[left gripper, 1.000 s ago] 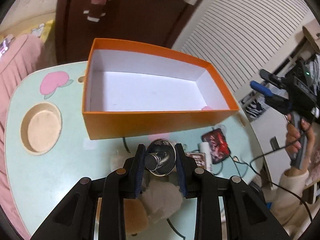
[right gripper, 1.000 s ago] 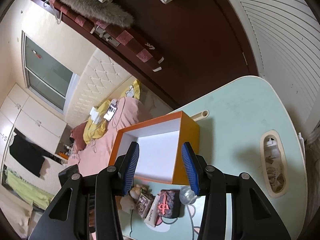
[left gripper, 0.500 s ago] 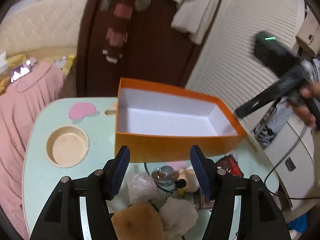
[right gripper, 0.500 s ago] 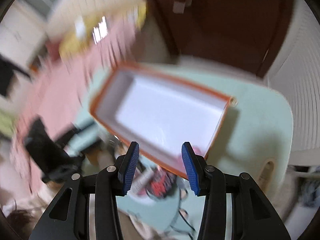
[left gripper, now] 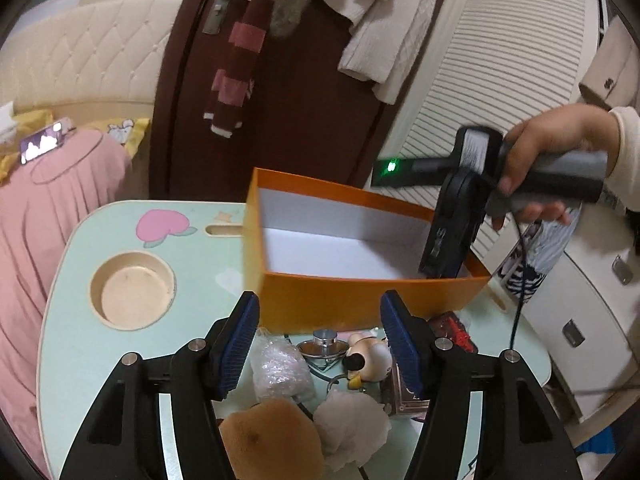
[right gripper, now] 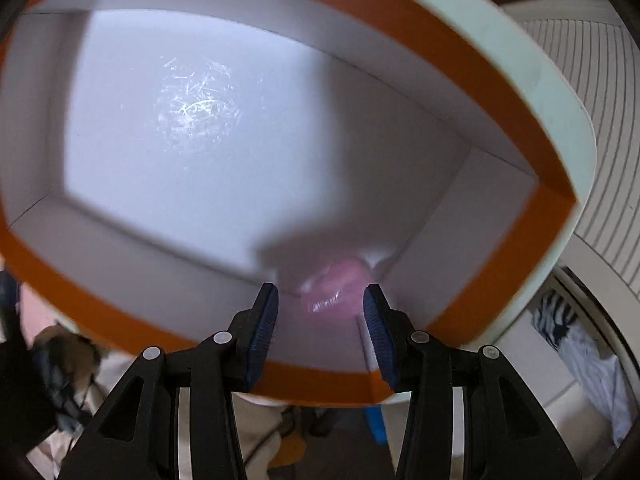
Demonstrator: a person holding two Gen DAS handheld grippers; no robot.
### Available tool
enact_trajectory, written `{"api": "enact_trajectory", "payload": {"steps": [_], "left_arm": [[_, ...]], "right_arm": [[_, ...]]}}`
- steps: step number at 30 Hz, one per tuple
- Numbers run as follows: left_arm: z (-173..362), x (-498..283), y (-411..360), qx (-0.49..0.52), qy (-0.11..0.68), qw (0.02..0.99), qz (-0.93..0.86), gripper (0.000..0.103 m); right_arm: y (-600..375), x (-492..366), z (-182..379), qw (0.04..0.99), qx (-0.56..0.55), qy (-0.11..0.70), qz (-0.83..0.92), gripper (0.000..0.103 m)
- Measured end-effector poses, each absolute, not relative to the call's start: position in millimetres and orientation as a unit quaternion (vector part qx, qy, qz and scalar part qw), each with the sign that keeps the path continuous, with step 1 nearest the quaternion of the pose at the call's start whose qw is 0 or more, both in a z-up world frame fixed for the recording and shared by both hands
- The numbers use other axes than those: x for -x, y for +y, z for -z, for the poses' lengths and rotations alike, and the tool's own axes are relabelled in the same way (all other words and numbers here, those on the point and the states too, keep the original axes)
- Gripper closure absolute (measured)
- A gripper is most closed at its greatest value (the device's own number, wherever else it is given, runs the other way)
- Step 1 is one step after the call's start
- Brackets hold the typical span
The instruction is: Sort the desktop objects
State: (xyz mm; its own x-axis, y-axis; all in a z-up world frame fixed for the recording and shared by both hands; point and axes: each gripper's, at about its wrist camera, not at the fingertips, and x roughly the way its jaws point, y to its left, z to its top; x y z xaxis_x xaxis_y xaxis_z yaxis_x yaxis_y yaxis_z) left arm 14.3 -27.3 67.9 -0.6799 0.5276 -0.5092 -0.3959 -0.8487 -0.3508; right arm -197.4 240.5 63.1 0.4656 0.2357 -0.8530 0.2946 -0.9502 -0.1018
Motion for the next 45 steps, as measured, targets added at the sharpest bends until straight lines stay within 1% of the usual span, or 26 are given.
{"api": "enact_trajectory", "payload": {"steps": [2,4,8,9,11,12,18,22,23,24,29,30,31,33,34,36,39,41,42,43,45], "left_arm": [[-69.1,-15.6,-30.3,0.306,-0.114,0.256,-0.91,0.041],[-71.1,-16.2,-32.7,0.302,-0.122,0.26,-0.909,0.037],[-73.2,-18.0,-33.7,0.295,-0.126,0.262,-0.91,0.037],[-73.2,-18.1,-33.3,0.296,-0.126,0.262,-0.91,0.037],[-72.5,-18.1,-31.7,0.298,-0.125,0.263,-0.909,0.037],[-72.3,-18.6,-30.7,0.298,-0.123,0.262,-0.909,0.036],[-72.1,-21.9,-27.8,0.295,-0.115,0.26,-0.912,0.036],[-72.6,-22.9,-30.0,0.289,-0.116,0.259,-0.914,0.036],[-72.3,-22.5,-30.4,0.29,-0.117,0.259,-0.914,0.036],[-72.0,-22.1,-30.8,0.29,-0.118,0.259,-0.914,0.036],[-70.6,-22.3,-32.0,0.291,-0.119,0.261,-0.913,0.036],[-70.4,-22.1,-32.2,0.291,-0.119,0.26,-0.913,0.036],[-70.1,-22.0,-32.2,0.292,-0.12,0.26,-0.912,0.036],[-69.3,-21.8,-32.0,0.294,-0.119,0.26,-0.912,0.036],[-69.3,-22.0,-31.9,0.294,-0.119,0.26,-0.912,0.036],[-69.5,-22.2,-31.8,0.294,-0.119,0.26,-0.912,0.036],[-69.6,-22.2,-31.7,0.294,-0.118,0.26,-0.912,0.036],[-69.5,-22.1,-31.6,0.295,-0.118,0.26,-0.912,0.036],[-69.5,-22.0,-31.6,0.295,-0.118,0.26,-0.912,0.036],[-69.5,-21.9,-31.6,0.295,-0.118,0.26,-0.912,0.036],[-69.4,-21.8,-31.5,0.296,-0.118,0.259,-0.912,0.036]], "right_arm": [[239.6,196.0,-54.6,0.019,-0.86,0.157,0.485,0.058],[237.3,194.6,-54.4,0.02,-0.856,0.163,0.49,0.058],[231.6,188.8,-58.7,0.037,-0.839,0.177,0.513,0.058],[229.7,187.3,-60.9,0.044,-0.833,0.176,0.523,0.06],[225.9,184.3,-65.4,0.06,-0.82,0.175,0.542,0.068],[223.7,183.3,-67.6,0.067,-0.812,0.176,0.552,0.077],[213.0,190.2,-78.2,0.09,-0.76,0.189,0.615,0.081],[214.6,197.4,-81.8,0.097,-0.759,0.179,0.619,0.08],[215.1,199.0,-84.2,0.097,-0.76,0.176,0.618,0.079],[215.3,200.4,-87.1,0.097,-0.761,0.173,0.618,0.073],[215.4,199.4,-95.3,0.099,-0.759,0.18,0.618,0.071],[216.5,197.9,-94.2,0.094,-0.759,0.188,0.616,0.066],[217.6,196.3,-93.1,0.089,-0.759,0.195,0.614,0.057],[219.5,193.5,-87.3,0.08,-0.759,0.206,0.613,0.05],[219.9,192.1,-82.8,0.077,-0.76,0.211,0.61,0.049],[217.8,188.9,-70.4,0.073,-0.77,0.22,0.594,0.048],[217.3,187.1,-59.3,0.059,-0.786,0.211,0.579,0.048],[217.1,185.9,-52.2,0.053,-0.795,0.204,0.569,0.052],[217.5,185.2,-50.5,0.058,-0.796,0.194,0.57,0.062],[217.4,184.3,-49.8,0.064,-0.796,0.185,0.572,0.065],[216.5,182.0,-49.9,0.072,-0.79,0.181,0.581,0.065]]}}
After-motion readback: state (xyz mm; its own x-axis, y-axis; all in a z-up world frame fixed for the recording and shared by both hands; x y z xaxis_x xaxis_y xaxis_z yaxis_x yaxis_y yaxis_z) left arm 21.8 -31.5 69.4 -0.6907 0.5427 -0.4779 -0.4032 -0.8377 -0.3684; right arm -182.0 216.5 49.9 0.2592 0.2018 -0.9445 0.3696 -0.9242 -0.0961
